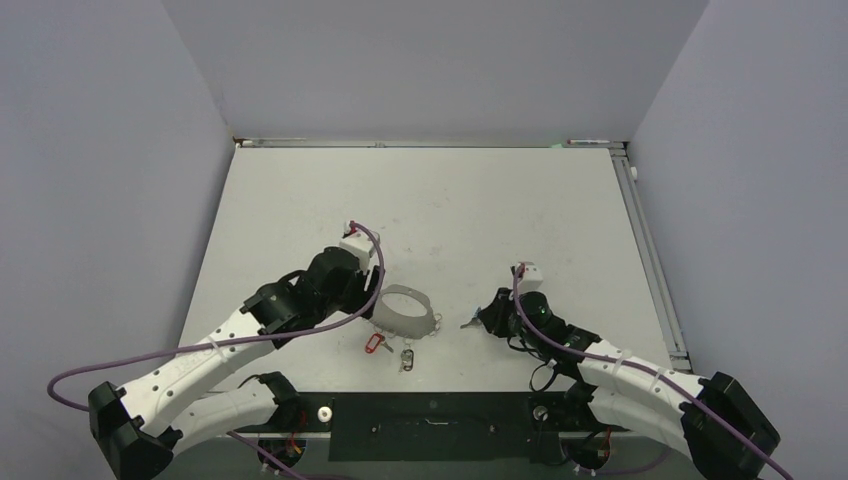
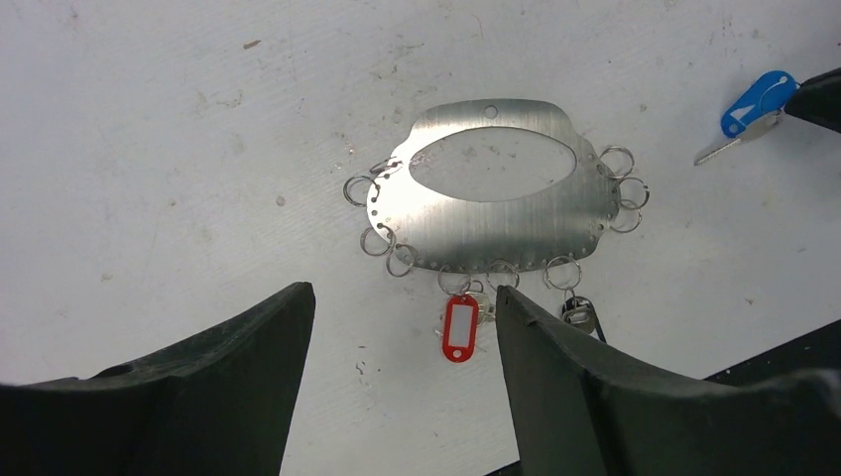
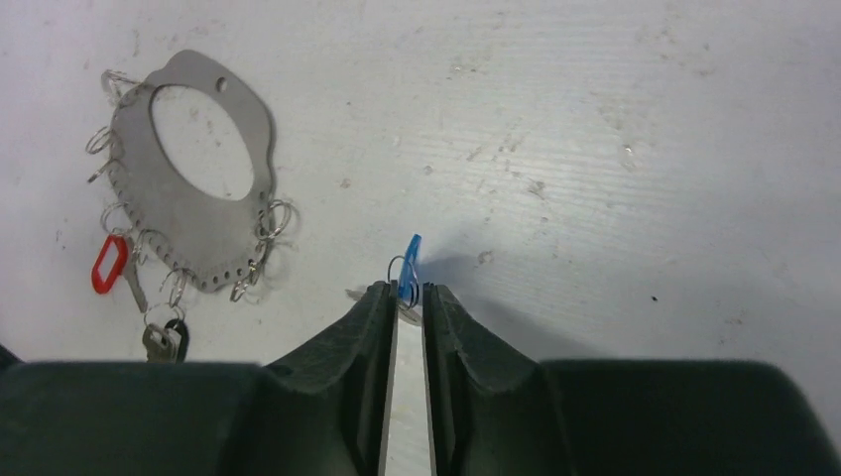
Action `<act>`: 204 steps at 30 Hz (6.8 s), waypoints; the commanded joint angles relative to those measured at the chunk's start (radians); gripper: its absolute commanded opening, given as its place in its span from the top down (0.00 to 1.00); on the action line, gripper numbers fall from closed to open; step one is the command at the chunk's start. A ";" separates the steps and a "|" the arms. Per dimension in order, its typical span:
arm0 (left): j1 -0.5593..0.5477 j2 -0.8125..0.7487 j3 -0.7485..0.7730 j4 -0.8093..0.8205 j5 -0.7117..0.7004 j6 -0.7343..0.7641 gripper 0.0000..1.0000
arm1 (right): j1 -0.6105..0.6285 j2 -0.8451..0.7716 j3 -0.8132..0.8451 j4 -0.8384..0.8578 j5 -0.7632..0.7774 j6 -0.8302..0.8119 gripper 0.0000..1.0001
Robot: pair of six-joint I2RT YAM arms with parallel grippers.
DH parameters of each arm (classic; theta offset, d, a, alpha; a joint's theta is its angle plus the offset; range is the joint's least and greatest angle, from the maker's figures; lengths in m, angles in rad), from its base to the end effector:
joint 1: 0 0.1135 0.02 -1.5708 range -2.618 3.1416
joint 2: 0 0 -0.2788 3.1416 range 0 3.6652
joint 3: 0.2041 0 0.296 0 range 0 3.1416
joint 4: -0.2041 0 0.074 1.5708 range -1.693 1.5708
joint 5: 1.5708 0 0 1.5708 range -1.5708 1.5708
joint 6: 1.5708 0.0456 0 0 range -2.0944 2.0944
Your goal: Put the keys on the keyring
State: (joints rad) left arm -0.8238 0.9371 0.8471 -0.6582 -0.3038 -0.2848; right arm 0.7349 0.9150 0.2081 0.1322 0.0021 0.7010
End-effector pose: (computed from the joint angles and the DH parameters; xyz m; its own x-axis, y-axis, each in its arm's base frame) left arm 0.1698 -0.1632 0.2919 -0.5985 0.2517 -0.7606 0.3991 0.9168 -0.0106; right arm 0.1557 0.1406 0.1268 -0.7398 0.2008 -0.6422 -0.2513 0.8029 0.5405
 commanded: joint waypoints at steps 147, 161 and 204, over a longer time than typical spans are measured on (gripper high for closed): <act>0.187 -0.461 -0.268 0.641 1.156 -0.034 0.61 | 0.259 0.223 0.812 -0.141 -0.958 -0.794 0.95; 0.187 -0.460 -0.278 0.688 1.172 -0.056 0.68 | 0.264 0.241 0.816 0.007 -1.052 -0.728 0.95; 0.238 -0.620 -0.244 0.567 0.974 0.044 1.00 | 0.271 0.197 0.744 0.208 -0.685 -0.571 0.48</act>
State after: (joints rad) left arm -0.5945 0.3325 0.5671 -0.1703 0.6640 -0.2413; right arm 1.0340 1.1820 0.9756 0.1818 -0.7586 0.0746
